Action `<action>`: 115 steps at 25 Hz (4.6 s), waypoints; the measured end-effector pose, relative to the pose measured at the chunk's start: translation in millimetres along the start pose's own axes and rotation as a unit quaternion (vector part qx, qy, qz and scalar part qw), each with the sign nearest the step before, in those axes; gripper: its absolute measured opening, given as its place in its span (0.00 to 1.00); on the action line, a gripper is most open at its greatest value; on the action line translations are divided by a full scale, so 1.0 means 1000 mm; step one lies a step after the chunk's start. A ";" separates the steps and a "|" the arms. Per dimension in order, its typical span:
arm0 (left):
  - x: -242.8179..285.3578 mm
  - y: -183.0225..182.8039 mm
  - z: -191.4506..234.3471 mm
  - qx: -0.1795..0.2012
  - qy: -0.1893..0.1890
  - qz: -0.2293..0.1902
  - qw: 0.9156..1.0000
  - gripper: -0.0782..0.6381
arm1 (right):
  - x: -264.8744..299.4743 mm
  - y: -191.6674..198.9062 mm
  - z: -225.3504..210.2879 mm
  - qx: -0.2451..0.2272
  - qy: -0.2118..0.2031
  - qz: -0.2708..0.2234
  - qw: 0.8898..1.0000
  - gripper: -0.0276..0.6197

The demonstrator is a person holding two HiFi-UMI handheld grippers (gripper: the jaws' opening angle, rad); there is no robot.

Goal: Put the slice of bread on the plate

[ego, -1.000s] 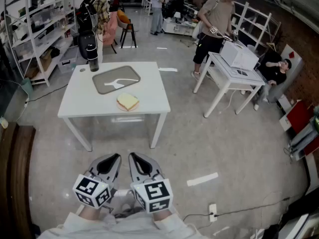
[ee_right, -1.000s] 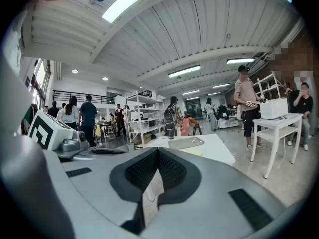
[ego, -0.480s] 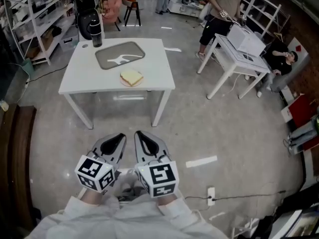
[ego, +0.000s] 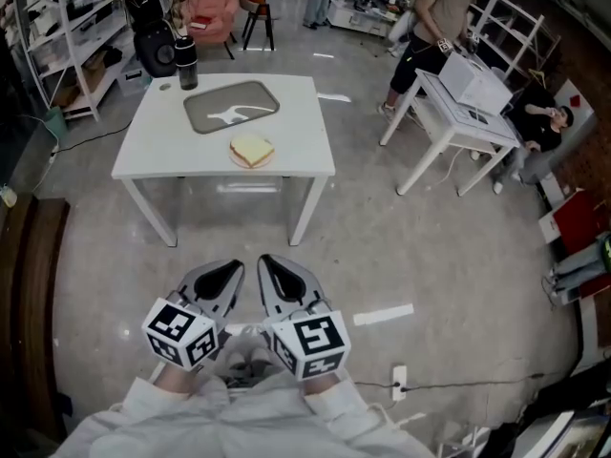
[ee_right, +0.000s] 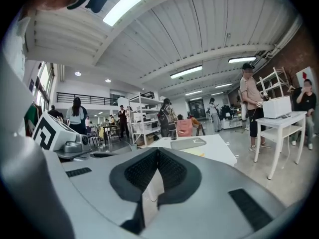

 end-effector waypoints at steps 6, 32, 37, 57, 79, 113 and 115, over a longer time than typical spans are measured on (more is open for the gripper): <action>0.022 0.026 -0.004 -0.017 -0.005 0.038 0.999 0.13 | -0.001 0.022 -0.007 -0.029 -0.024 0.034 0.999 0.06; 0.134 -0.040 0.187 -0.057 0.068 0.089 0.992 0.13 | 0.213 -0.051 -0.091 -0.005 -0.033 0.073 0.997 0.06; 0.158 -0.060 0.221 -0.057 0.081 0.078 0.992 0.13 | 0.252 -0.067 -0.116 0.002 -0.021 0.079 0.997 0.06; 0.264 -0.100 0.309 -0.131 0.077 0.097 0.984 0.13 | 0.369 -0.097 -0.219 0.021 -0.085 0.128 0.988 0.06; 0.311 -0.090 0.381 -0.281 -0.085 0.062 0.954 0.13 | 0.449 -0.104 -0.296 -0.001 -0.215 0.185 0.959 0.06; 0.323 -0.007 0.424 -0.416 -0.058 0.135 0.897 0.26 | 0.524 -0.029 -0.325 0.025 -0.203 0.343 0.917 0.07; 0.324 -0.004 0.423 -0.421 -0.057 0.142 0.894 0.28 | 0.529 -0.024 -0.328 0.020 -0.202 0.359 0.911 0.18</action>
Point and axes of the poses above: the fingertips, and each gripper's own axes: x forward along the fingers, z to its left, y out of its underside, the point moved 1 cm from there along -x, backward along the fingers, and after that the axes turned 14 degrees about z, right-handed, at the moved point
